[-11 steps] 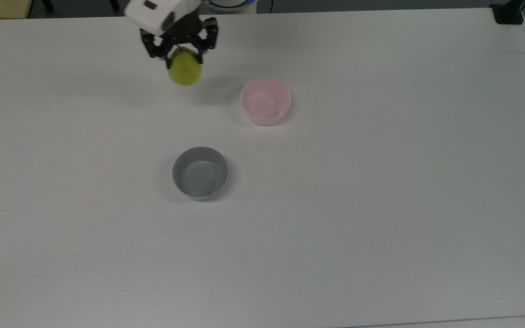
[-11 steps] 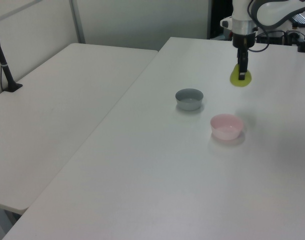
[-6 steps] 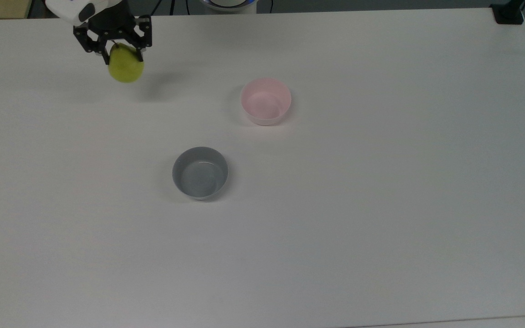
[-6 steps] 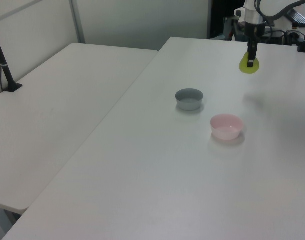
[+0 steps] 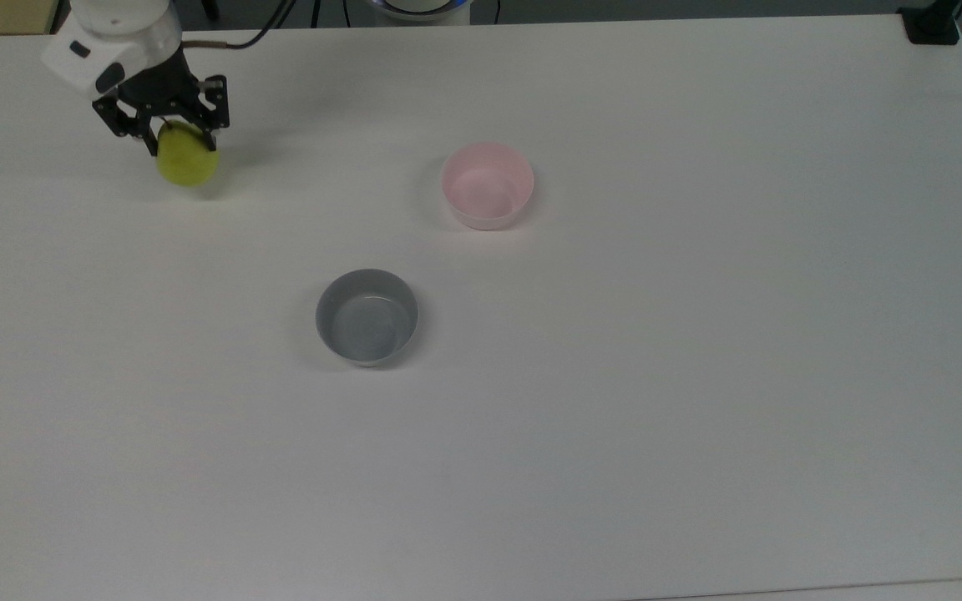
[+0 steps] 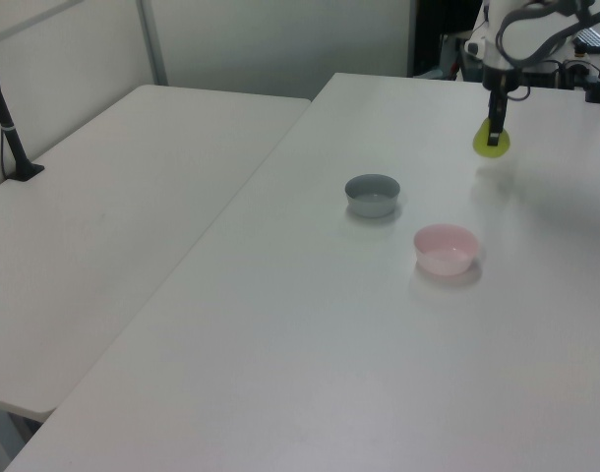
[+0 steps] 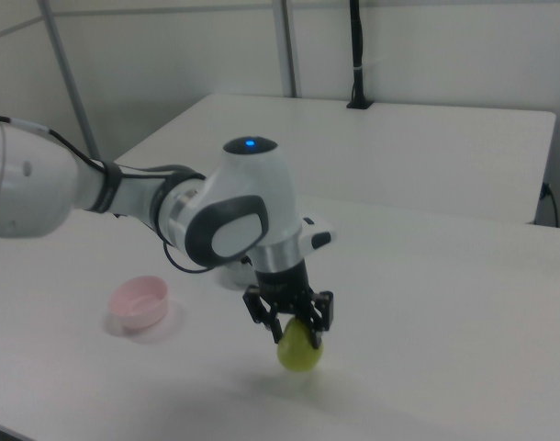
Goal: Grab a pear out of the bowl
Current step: 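Carry the pear away from the bowls and lower it to the table, then open the gripper to release the pear and raise it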
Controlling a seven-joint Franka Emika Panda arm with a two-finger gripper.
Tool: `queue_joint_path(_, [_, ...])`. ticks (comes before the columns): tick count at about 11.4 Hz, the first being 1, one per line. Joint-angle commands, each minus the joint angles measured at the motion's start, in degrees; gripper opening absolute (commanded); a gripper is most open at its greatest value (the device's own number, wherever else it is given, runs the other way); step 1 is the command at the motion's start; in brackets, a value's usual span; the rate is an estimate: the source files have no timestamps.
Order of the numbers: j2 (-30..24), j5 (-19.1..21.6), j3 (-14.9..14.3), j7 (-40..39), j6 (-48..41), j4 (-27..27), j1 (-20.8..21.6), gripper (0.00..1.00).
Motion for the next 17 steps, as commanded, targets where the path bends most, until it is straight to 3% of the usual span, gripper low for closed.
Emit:
queue_joint_path(1, [2.4, -0.8, -2.4, -2.0, 3.1, 0.0, -0.1, 0.07])
queue_joint_path(4, [3.6, -0.7, -2.9, -3.0, 3.2, 0.1, -0.3, 0.07])
queue_joint_path(5, [3.8, -0.7, -3.0, -2.7, 3.2, 0.2, -0.3, 0.12])
queue_joint_path(6, [3.9, -0.7, -3.0, -2.5, 3.1, 0.2, -0.3, 0.35])
queue_joint_path(7, [3.9, -0.7, -3.0, -2.6, 2.9, 0.2, -0.3, 0.65])
queue_joint_path(8, [3.9, -0.7, -3.0, -2.4, 3.0, 0.2, -0.2, 0.82])
queue_joint_path(10, [3.7, -0.7, -3.0, -2.2, 2.7, 0.3, -0.3, 1.0])
queue_joint_path(13, [2.2, -0.5, -3.1, 1.5, 0.0, 2.7, -0.3, 1.0])
queue_joint_path(17, [-0.6, -0.4, -2.4, 16.5, -16.4, 14.7, 1.4, 1.0])
